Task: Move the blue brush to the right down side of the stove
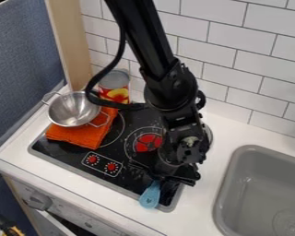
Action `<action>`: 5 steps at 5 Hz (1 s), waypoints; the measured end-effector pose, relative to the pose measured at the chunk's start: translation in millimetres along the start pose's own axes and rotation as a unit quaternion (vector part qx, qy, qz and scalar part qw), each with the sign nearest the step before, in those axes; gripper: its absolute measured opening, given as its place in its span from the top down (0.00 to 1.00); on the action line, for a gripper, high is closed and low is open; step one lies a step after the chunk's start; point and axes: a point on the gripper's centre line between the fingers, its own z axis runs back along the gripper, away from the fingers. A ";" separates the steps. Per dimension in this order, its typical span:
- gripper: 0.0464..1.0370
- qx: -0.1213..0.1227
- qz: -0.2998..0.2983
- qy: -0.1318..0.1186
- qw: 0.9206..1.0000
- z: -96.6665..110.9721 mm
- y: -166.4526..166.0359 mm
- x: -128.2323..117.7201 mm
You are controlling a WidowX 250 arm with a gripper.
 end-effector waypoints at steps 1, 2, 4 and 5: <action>0.41 0.005 0.006 0.004 1.000 0.1 -1.7 4.2; 0.15 0.003 0.007 0.011 1.000 1.0 -0.8 7.5; 0.04 -0.012 0.015 0.028 0.999 11.0 3.6 11.0; 0.04 -0.034 0.025 0.019 0.999 28.1 5.7 18.9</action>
